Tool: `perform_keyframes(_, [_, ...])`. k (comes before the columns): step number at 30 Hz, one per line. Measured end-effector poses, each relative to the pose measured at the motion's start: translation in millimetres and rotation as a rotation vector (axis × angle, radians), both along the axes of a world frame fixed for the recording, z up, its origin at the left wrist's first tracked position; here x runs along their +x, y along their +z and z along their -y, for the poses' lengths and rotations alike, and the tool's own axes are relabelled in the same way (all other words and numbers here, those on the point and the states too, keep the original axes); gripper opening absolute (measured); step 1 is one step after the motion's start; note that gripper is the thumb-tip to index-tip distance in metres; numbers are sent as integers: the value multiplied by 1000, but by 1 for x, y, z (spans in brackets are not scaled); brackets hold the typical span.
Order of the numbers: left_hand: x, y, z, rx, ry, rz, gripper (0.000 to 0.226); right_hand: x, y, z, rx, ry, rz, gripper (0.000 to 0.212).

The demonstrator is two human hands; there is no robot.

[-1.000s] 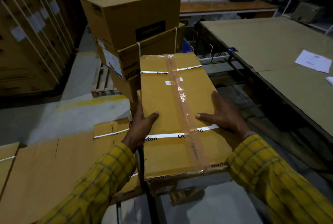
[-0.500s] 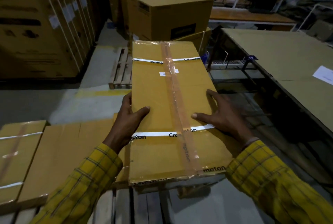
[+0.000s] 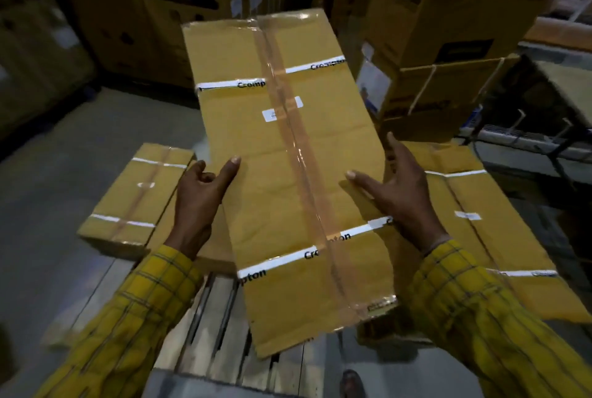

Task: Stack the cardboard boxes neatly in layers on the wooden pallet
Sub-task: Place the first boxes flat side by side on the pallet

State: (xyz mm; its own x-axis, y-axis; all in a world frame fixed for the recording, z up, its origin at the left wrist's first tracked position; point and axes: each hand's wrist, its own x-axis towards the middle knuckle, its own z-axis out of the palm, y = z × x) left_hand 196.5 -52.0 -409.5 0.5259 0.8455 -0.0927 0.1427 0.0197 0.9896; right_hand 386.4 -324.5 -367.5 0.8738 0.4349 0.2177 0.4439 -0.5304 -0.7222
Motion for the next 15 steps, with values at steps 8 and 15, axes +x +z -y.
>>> perform_keyframes(8, [-52,-80,28,14,211,-116,37,36,-101,-103,-125,310,-194,66])
perform_keyframes(15, [-98,-180,105,-98,494,-262,59,45,-220,-133,-301,636,-399,81])
